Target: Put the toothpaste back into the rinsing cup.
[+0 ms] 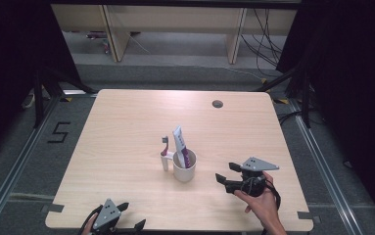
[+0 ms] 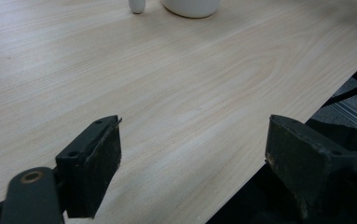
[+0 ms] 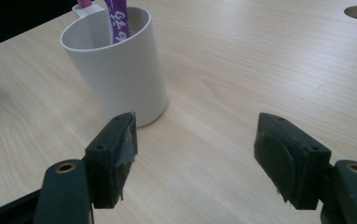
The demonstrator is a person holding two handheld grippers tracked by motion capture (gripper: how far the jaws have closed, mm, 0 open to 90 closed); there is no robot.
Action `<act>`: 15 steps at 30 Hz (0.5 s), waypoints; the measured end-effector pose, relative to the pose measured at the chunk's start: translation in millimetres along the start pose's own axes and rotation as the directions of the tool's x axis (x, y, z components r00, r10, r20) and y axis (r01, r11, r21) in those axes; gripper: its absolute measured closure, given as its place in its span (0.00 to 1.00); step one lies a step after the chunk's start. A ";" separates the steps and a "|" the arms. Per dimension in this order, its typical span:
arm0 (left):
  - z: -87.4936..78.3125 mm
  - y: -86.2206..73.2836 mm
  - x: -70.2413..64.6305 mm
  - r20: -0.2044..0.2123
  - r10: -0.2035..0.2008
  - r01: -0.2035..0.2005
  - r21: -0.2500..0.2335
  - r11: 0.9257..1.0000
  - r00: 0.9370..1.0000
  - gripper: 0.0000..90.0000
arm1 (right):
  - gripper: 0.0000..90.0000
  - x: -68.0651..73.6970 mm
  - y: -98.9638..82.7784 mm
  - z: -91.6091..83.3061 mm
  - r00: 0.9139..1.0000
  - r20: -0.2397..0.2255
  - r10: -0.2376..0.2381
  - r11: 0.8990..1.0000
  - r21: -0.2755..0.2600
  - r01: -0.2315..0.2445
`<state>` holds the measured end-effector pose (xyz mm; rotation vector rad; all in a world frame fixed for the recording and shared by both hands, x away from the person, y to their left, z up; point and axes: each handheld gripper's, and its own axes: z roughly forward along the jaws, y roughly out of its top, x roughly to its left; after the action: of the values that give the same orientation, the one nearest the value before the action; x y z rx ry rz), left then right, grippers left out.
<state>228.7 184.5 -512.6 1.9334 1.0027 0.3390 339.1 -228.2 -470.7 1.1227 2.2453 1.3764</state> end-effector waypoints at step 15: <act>-0.1 -1.0 -0.1 0.003 0.008 -0.008 0.007 1.000 1.000 0.20 | 0.32 2.2 -11.3 -6.8 1.000 0.022 -0.009 1.000 0.019 0.009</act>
<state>228.0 184.8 -513.4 1.9446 0.9952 0.3371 328.3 -233.6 -476.4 1.1270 2.2491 1.3356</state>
